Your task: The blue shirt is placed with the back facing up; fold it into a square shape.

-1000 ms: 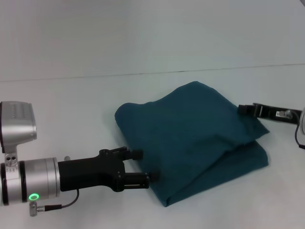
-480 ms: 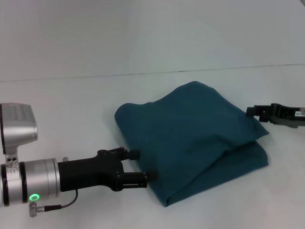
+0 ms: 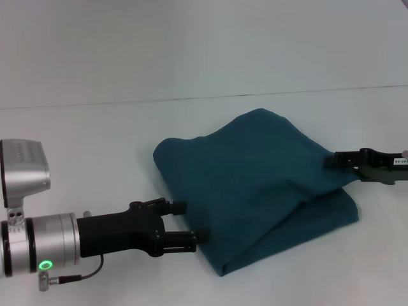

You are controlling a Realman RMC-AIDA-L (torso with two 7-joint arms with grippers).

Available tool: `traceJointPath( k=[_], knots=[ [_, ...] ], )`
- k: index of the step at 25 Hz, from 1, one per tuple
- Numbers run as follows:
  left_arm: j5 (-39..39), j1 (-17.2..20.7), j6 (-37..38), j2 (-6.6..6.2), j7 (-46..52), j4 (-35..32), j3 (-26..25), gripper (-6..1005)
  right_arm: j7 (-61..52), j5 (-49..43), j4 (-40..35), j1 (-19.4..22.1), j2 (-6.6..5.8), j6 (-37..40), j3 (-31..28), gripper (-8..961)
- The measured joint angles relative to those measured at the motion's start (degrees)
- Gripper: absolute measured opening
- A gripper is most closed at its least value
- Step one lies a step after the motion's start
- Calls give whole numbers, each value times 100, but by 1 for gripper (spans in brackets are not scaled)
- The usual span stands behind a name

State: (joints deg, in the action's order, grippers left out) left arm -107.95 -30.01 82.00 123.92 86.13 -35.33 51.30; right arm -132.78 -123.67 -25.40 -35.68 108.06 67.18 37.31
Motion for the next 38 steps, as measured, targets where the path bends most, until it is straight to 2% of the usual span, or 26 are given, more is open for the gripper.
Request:
traceJointPath(
  k=[1,7,13,18,25,32,38],
  knots=[
    [0,0,-2,0,0,0,0,905,0,2,-13,6,0,65,-14,726],
    [12,-8,-58,3,0,0,24,904,-3,19,-38,47,-39,301,-86,648],
    [15,-51,-100,9,2,81,26,904,63,22,-129,87,-75,840,-117,364],
    [19,-109,-170,9,1,133,42,904,130,58,-343,176,-76,1551,-505,170],
    [20,-136,-230,9,31,159,47,904,133,71,-635,249,-118,2422,-1126,36],
    [28,-147,-230,9,48,215,27,905,132,71,-692,295,-196,2931,-1338,71],
    [30,-144,-266,9,51,268,15,905,226,-133,-656,472,-197,2642,-1259,102]
  ],
)
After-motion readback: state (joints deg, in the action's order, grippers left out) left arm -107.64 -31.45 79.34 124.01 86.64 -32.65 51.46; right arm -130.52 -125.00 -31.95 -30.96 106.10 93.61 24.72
